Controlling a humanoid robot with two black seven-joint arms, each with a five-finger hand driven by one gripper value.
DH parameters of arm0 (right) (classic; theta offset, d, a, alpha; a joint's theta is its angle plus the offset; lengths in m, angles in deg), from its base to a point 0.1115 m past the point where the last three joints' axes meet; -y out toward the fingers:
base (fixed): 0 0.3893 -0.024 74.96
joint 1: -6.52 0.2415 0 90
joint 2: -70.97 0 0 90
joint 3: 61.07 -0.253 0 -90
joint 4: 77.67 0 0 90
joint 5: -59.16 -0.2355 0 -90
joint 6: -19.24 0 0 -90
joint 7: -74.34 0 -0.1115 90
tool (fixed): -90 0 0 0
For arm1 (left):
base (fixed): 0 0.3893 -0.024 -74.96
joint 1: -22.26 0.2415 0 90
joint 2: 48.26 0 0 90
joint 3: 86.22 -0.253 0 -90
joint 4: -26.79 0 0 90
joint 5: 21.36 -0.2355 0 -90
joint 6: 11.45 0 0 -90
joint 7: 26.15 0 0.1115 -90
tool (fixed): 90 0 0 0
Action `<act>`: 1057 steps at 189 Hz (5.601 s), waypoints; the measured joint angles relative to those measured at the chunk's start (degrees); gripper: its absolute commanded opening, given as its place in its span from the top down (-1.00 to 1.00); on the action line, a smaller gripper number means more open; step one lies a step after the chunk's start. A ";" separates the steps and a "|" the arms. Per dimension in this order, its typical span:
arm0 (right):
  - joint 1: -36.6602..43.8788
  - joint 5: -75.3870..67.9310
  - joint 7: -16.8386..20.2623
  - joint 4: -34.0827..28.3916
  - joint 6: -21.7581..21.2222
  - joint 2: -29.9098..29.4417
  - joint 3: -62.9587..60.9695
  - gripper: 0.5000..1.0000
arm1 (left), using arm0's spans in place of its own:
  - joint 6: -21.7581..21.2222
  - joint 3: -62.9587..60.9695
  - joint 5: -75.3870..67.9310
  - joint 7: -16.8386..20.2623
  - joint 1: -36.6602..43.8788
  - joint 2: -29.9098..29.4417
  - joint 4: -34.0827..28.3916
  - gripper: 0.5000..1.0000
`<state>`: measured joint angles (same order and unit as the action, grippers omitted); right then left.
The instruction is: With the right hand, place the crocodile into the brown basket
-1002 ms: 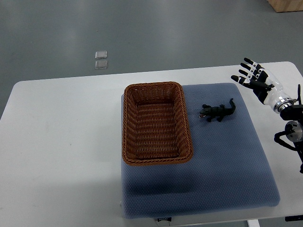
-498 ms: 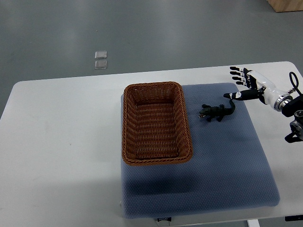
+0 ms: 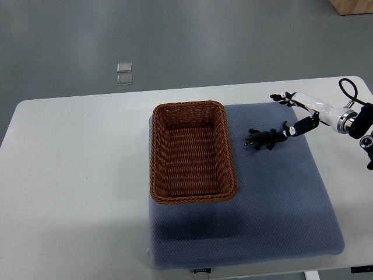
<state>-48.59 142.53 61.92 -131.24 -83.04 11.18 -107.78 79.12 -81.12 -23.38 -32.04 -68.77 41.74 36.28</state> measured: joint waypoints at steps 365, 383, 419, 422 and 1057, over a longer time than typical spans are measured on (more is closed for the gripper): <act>7.32 17.46 0.26 -0.41 15.11 0.99 24.40 0.09 | 0.04 0.00 0.01 0.00 0.01 0.00 0.00 -1.00; 7.31 17.70 0.29 -0.39 15.25 0.99 24.47 0.21 | 0.04 0.00 0.01 0.00 0.01 0.00 0.00 -1.00; 7.23 17.87 0.32 -0.30 15.50 0.89 24.57 0.62 | 0.02 0.00 0.02 0.00 0.01 0.00 0.00 -1.00; 7.23 17.87 0.32 -0.29 15.51 0.88 24.60 0.65 | 0.02 0.00 0.02 0.00 0.01 0.00 0.00 -1.00; 4.24 16.40 -0.73 -11.14 0.55 -10.38 -7.25 -0.71 | -0.01 0.00 0.01 0.00 -0.02 0.00 0.00 -1.00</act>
<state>-44.35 158.93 61.19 -142.38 -82.49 0.80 -115.03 79.11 -81.12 -23.37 -32.04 -68.78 41.74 36.28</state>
